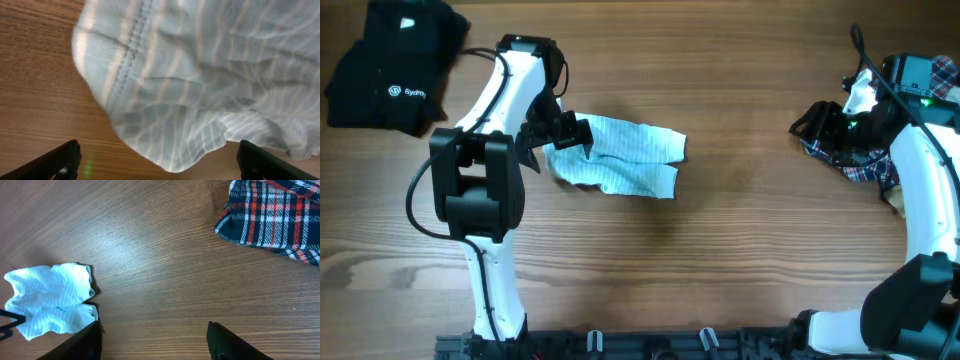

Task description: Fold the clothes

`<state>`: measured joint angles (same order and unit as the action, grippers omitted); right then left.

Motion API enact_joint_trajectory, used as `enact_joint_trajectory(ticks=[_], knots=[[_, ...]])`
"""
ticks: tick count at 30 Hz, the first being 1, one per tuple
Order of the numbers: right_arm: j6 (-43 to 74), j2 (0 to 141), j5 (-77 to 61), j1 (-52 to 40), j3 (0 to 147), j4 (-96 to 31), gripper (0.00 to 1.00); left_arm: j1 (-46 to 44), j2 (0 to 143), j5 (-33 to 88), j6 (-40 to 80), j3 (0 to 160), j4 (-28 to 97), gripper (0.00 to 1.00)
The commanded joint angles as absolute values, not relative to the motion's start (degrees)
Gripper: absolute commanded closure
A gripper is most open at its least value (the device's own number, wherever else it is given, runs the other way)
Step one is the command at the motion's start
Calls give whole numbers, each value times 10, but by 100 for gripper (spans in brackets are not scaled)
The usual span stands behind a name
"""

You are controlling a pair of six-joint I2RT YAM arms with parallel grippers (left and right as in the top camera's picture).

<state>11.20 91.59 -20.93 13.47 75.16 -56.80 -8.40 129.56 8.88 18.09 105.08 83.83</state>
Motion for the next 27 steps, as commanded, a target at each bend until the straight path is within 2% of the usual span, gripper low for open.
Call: enact_joint_trajectory(ticks=[1, 5, 7, 8, 11, 15, 18, 27], knots=[[105, 900, -204, 133, 766, -565, 33, -84, 1299, 102, 180, 1029, 820, 0], [105, 900, -204, 133, 766, -566, 33, -84, 1299, 114, 180, 1022, 800, 2], [105, 900, -204, 133, 766, -566, 33, -84, 1299, 114, 180, 1022, 800, 9], [105, 900, -204, 133, 766, -566, 33, -84, 1299, 114, 180, 1022, 801, 15], [105, 900, -206, 133, 766, -564, 33, -85, 1299, 129, 170, 1022, 802, 45], [106, 900, -206, 133, 766, -564, 33, -85, 1299, 135, 166, 1022, 813, 70], [107, 900, -206, 133, 766, -562, 33, -84, 1299, 135, 154, 1022, 821, 96], [107, 900, -206, 133, 766, -559, 33, -84, 1266, 118, 152, 1022, 851, 96]])
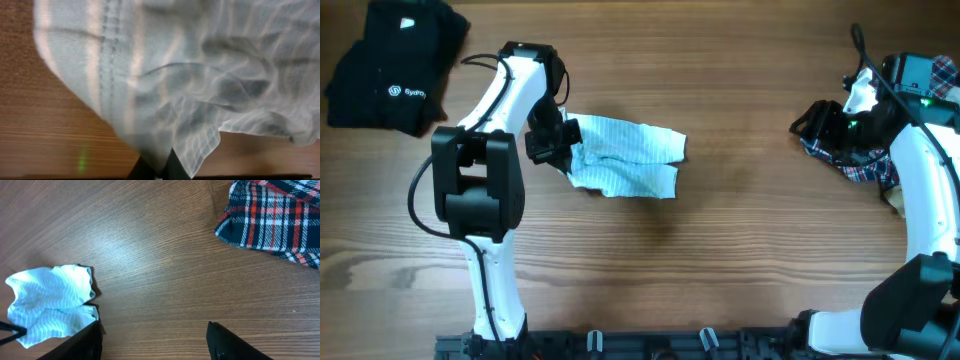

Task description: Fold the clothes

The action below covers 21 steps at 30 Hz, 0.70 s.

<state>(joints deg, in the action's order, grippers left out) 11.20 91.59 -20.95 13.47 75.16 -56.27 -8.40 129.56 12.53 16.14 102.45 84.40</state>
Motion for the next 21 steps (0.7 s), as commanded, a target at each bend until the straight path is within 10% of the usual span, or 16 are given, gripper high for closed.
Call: enact_joint_trajectory(ticks=[1, 10, 11, 12, 13, 21], knots=[[107, 900, -206, 133, 766, -559, 33, -84, 1259, 107, 152, 1022, 858, 96], [110, 900, -206, 133, 766, -557, 33, -84, 1256, 55, 159, 1022, 916, 87], [110, 900, -206, 133, 766, -558, 33, -84, 1256, 55, 158, 1022, 917, 59], [110, 900, -206, 133, 766, -558, 33, -84, 1256, 55, 158, 1022, 920, 9], [110, 900, -206, 133, 766, -559, 33, -85, 1256, 53, 154, 1022, 922, 0], [109, 900, -206, 133, 766, -562, 33, -84, 1256, 38, 155, 1022, 946, 0]])
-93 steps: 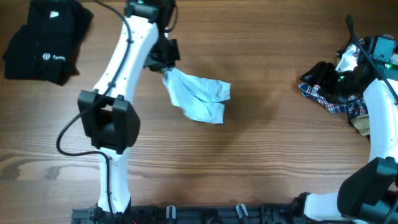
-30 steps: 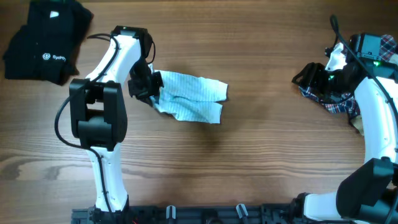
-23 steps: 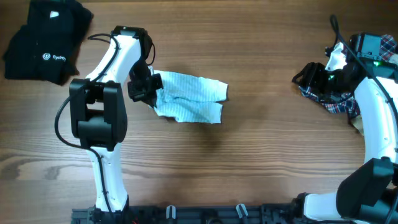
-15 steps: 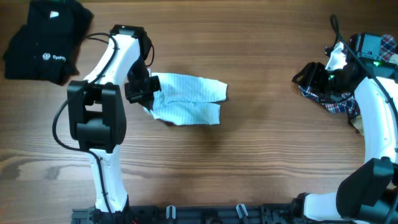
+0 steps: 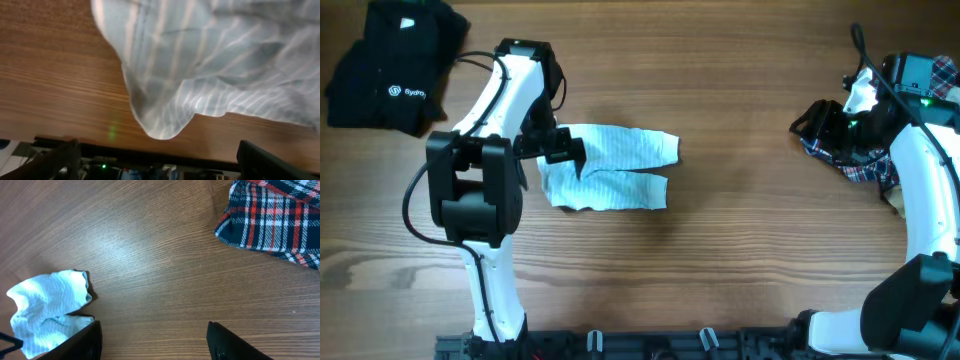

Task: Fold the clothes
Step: 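Hold the garment's left edge with the left gripper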

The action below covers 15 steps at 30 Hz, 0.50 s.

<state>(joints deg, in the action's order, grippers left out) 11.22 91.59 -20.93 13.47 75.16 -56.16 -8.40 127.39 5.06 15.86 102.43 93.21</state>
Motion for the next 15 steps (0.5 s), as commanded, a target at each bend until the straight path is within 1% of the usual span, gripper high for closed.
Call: enact_joint_trajectory(ticks=[1, 4, 6, 8, 12, 15], knots=[[109, 900, -206, 133, 766, -562, 33, -85, 1256, 39, 156, 1021, 948, 0], [109, 900, -206, 133, 766, -562, 33, -86, 1256, 45, 156, 999, 907, 0], [105, 900, -206, 133, 766, -564, 33, -84, 1256, 90, 156, 981, 857, 0], [104, 900, -205, 133, 766, -569, 33, -81, 1252, 107, 164, 981, 826, 0], [101, 900, -205, 133, 766, -571, 33, -65, 1200, 91, 196, 981, 796, 0], [106, 900, -206, 133, 766, -566, 33, -57, 1126, 44, 215, 981, 790, 0]])
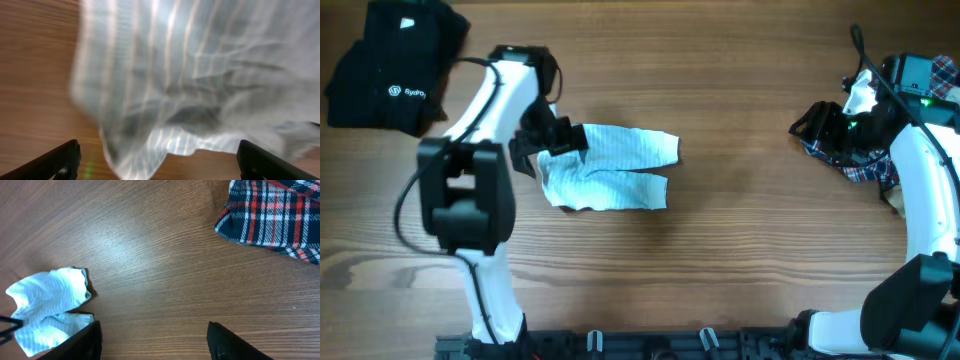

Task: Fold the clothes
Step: 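Hold the garment's left edge with the left gripper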

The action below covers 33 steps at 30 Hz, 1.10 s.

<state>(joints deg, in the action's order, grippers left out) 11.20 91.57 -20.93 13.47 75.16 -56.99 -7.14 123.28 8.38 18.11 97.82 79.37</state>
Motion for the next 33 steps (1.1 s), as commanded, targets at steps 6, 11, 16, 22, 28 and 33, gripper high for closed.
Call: enact_joint_trajectory(ticks=[6, 11, 16, 22, 28, 33], knots=[[107, 900, -206, 133, 766, -561, 33, -54, 926, -10, 266, 868, 734, 0], [107, 900, -206, 133, 766, -560, 32, -20, 771, 83, 296, 615, 564, 0], [106, 900, -217, 133, 766, -559, 33, 10, 754, 114, 296, 510, 474, 0], [105, 900, -221, 133, 766, -563, 33, 10, 781, 138, 296, 470, 385, 2], [105, 900, -225, 133, 766, -566, 33, 10, 892, 187, 269, 465, 306, 3], [105, 900, -232, 133, 766, -575, 33, 10, 954, 187, 252, 465, 250, 3]])
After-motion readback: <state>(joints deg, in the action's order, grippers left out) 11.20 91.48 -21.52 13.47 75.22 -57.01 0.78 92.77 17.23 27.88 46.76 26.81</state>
